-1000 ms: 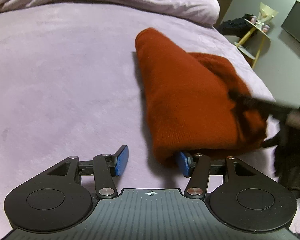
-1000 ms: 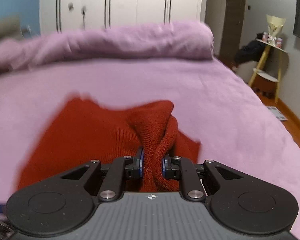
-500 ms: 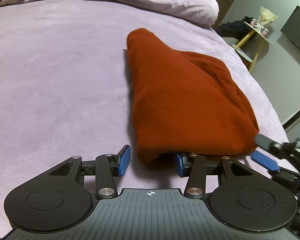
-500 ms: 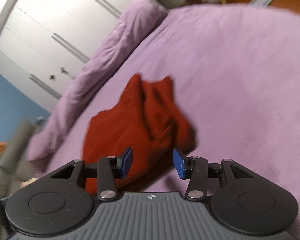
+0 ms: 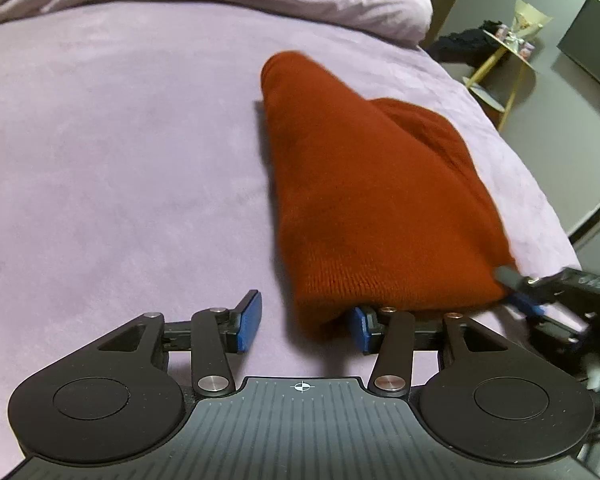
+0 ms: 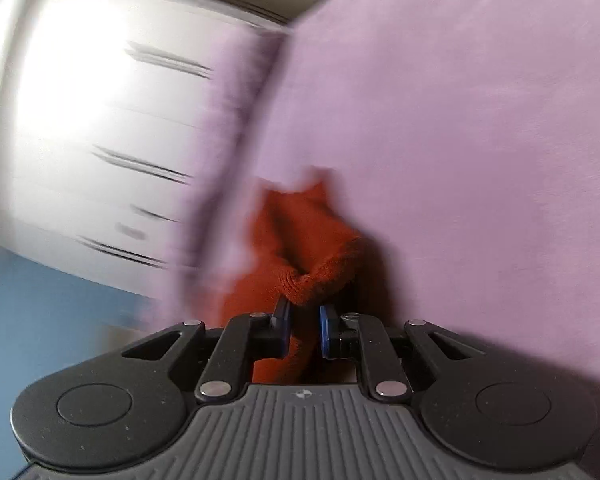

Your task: Fold small clothes

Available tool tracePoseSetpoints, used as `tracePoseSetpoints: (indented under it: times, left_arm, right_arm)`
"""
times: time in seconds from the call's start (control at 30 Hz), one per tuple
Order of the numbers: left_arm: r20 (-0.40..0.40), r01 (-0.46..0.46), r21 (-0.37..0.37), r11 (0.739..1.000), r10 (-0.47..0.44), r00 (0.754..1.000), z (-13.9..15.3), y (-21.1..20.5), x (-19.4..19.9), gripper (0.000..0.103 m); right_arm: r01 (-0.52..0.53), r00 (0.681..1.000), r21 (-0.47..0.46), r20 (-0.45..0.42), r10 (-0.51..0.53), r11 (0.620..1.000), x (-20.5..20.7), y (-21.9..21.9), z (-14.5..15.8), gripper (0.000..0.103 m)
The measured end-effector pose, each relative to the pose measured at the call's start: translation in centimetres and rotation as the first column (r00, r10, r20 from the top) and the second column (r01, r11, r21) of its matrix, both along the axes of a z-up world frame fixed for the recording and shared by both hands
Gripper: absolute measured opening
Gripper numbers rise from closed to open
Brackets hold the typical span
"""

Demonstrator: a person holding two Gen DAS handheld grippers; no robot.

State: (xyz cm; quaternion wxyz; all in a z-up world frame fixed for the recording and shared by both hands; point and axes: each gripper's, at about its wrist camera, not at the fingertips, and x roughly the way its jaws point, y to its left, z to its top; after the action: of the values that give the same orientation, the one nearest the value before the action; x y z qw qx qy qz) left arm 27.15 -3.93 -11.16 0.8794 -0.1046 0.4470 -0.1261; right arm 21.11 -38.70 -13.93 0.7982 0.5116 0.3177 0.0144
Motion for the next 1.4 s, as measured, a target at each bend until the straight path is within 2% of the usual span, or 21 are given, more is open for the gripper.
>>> tracePoseSetpoints:
  times: [0.07,0.13,0.27,0.33,0.4,0.47,0.5,0.57,0.6,0.7,0.77,0.9,0.97,1.0,1.03,1.1,1.17,1.23,1.3,1.4]
  left_arm:
    - [0.001,0.007,0.006,1.0,-0.007,1.0,0.0,0.3,-0.1,0.05]
    - [-0.011,0.008,-0.029,1.0,-0.009,1.0,0.3,1.1,-0.2,0.051]
    - [-0.026,0.024,-0.096,0.995,-0.027,0.999,1.5,3.4,-0.5,0.051]
    - [0.004,0.032,-0.084,0.996,-0.031,0.999,2.1,4.1,-0.7,0.052]
    - [0.04,0.001,-0.059,0.998,0.002,0.999,2.8,4.8,-0.2,0.052]
    - [0.038,-0.039,-0.076,0.996,0.042,0.998,3.1,5.1,1.0,0.052]
    - [0.034,-0.061,-0.091,0.994,0.065,0.997,3.2,5.1,1.6,0.052]
    - [0.048,-0.107,-0.12,0.987,0.113,0.992,3.7,4.6,2.9,0.052]
    - [0.062,-0.125,-0.118,0.985,0.133,0.989,4.0,4.2,3.6,0.053]
    - [0.103,-0.163,-0.097,0.982,0.173,0.98,4.5,2.4,6.1,0.054]
    - [0.117,-0.183,-0.086,0.979,0.192,0.974,4.4,1.0,8.2,0.055]
    - [0.149,-0.191,-0.021,0.981,0.192,0.97,3.4,-1.9,12.3,0.055]
    - [0.171,-0.177,0.033,0.984,0.169,0.971,2.6,-3.6,13.6,0.055]
    - [0.183,-0.176,0.06,0.983,0.162,0.97,2.1,-4.3,14.1,0.058]
    - [0.198,-0.171,0.075,0.982,0.154,0.968,1.7,-4.6,14.2,0.059]
    - [0.211,-0.157,0.107,0.982,0.132,0.969,0.7,-5.5,14.7,0.062]
    - [0.223,-0.157,0.11,0.981,0.13,0.966,-0.2,-5.9,14.7,0.063]
    - [0.224,-0.174,0.102,0.979,0.148,0.963,-1.1,-5.7,14.6,0.07]
    - [0.24,-0.186,0.077,0.979,0.163,0.957,-2.0,-5.3,14.6,0.072]
    - [0.23,-0.213,0.031,0.977,0.2,0.952,-2.5,-4.5,14.7,0.078]
  right_arm:
    - [-0.044,0.999,-0.149,0.001,0.044,0.988,0.2,1.3,0.4,0.011]
    - [-0.085,0.996,-0.282,-0.014,0.084,0.956,0.8,2.4,1.7,0.012]
    - [-0.151,0.988,-0.357,-0.038,0.147,0.922,1.2,2.5,2.6,0.014]
    - [-0.173,0.985,-0.388,-0.057,0.164,0.905,0.6,2.3,3.5,0.022]
    - [-0.129,0.991,-0.414,-0.068,0.111,0.901,-0.2,2.0,4.7,0.029]
    - [-0.082,0.996,-0.448,-0.02,0.081,0.89,0.0,2.4,5.9,0.029]
    - [-0.084,0.994,-0.465,0.018,0.105,0.881,0.5,3.0,6.6,0.029]
    - [-0.141,0.983,-0.49,0.036,0.182,0.86,2.5,4.7,7.3,0.028]
    - [-0.175,0.973,-0.51,0.04,0.226,0.842,3.7,5.8,7.5,0.025]
    - [-0.271,0.939,-0.621,-0.002,0.344,0.736,8.6,9.6,7.7,0.021]
    - [-0.311,0.926,-0.664,-0.05,0.375,0.68,11.2,11.5,7.4,0.02]
    - [-0.336,0.917,-0.702,-0.094,0.387,0.628,15.3,13.4,6.5,0.018]
    - [-0.333,0.913,-0.746,-0.102,0.395,0.577,16.6,13.7,5.8,0.009]
    - [-0.33,0.911,-0.757,-0.1,0.4,0.564,16.9,13.3,5.6,0.0]
    - [-0.321,0.915,-0.76,-0.096,0.391,0.565,17.2,12.8,5.2,0.0]
    - [-0.287,0.927,-0.745,-0.056,0.372,0.603,17.2,11.4,4.5,0.0]
    - [-0.225,0.945,-0.757,-0.017,0.326,0.613,16.7,9.9,3.7,0.0]
    - [-0.173,0.959,-0.742,0.024,0.284,0.647,16.1,8.4,2.4,0.0]
    - [-0.135,0.961,-0.704,0.078,0.265,0.697,15.6,7.4,1.5,0.0]
    - [-0.111,0.956,-0.738,0.103,0.274,0.666,15.4,8.1,0.9,0.0]
